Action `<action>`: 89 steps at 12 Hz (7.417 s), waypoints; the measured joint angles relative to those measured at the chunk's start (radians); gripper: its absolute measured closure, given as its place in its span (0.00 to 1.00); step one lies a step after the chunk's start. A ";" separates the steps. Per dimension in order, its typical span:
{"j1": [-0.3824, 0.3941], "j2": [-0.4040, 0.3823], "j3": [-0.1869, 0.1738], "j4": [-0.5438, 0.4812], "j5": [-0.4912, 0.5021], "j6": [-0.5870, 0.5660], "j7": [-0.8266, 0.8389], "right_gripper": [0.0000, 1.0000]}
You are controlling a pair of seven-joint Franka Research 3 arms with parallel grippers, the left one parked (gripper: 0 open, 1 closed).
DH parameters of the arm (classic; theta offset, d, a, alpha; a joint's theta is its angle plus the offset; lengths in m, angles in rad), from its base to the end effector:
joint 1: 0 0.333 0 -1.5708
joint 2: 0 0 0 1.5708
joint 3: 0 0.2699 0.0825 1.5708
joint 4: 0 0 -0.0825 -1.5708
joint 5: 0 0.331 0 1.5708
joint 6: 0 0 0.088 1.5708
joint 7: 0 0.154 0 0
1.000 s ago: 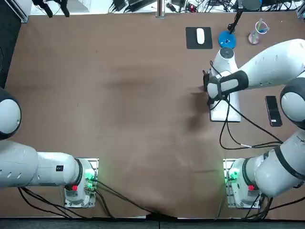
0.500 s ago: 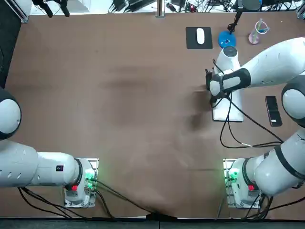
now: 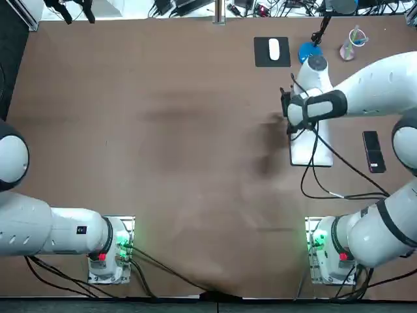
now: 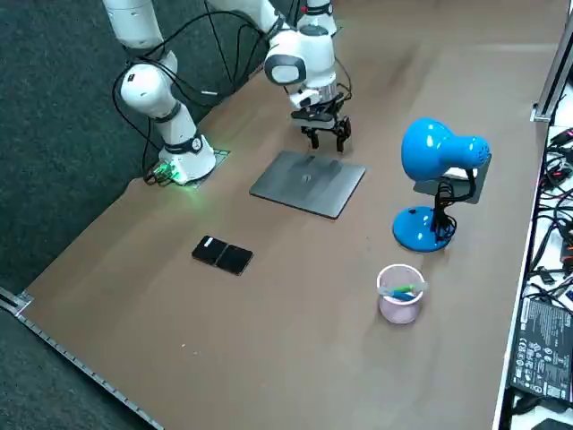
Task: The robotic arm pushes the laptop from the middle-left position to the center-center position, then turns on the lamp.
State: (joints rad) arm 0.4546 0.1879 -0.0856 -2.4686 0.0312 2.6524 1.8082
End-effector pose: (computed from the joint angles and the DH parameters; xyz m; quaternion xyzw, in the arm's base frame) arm 0.4170 0.1591 0.1744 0.7434 -0.6688 -0.0001 0.0017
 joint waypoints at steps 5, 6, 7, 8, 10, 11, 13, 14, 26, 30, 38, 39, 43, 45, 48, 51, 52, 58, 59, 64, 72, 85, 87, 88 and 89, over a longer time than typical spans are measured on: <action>-0.028 -0.014 -0.002 0.152 0.000 -0.103 -0.301 0.01; -0.045 -0.011 -0.003 0.177 0.000 -0.109 -0.375 0.03; -0.064 -0.007 -0.004 0.200 0.000 -0.112 -0.439 0.05; -0.080 0.003 -0.006 0.226 0.000 -0.113 -0.487 0.15; -0.100 0.044 -0.007 0.290 0.000 -0.114 -0.542 0.22; -0.102 0.071 -0.007 0.327 -0.003 -0.115 -0.554 0.34; -0.111 0.129 -0.007 0.410 -0.020 -0.127 -0.570 0.41; -0.121 0.157 -0.007 0.454 -0.028 -0.143 -0.583 0.50; -0.264 0.415 -0.010 0.760 -0.138 -0.182 -0.872 0.98; -0.302 0.455 -0.011 0.792 -0.141 -0.182 -0.943 0.98; -0.330 0.504 -0.010 0.841 -0.141 -0.182 -0.965 0.98; -0.330 0.508 -0.010 0.845 -0.141 -0.182 -0.965 0.98; -0.330 0.524 -0.010 0.872 -0.141 -0.182 -0.965 0.98; -0.331 0.534 -0.010 0.887 -0.141 -0.182 -0.965 0.98; -0.335 0.542 -0.010 0.896 -0.141 -0.182 -0.965 0.98; -0.336 0.542 -0.010 0.896 -0.141 -0.181 -0.965 0.98; -0.335 0.543 -0.010 0.896 -0.141 -0.181 -0.965 0.98; -0.343 0.549 -0.010 0.898 -0.141 -0.147 -0.965 0.98; -0.346 0.551 -0.010 0.901 -0.141 -0.141 -0.965 0.98; -0.335 0.554 -0.001 0.907 -0.141 -0.153 -0.965 0.98; -0.282 0.456 0.044 0.908 -0.141 -0.420 -0.976 0.91; -0.321 0.129 0.065 0.885 -0.103 -0.713 -1.529 0.87; -0.328 0.085 0.063 0.884 -0.098 -0.761 -1.592 0.85; -0.332 0.064 0.062 0.884 -0.086 -0.785 -1.619 0.84; -0.334 0.043 0.061 0.883 -0.067 -0.801 -1.649 0.81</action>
State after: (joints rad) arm 0.1206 0.2312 -0.0246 -1.5854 -0.0359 1.8513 0.1587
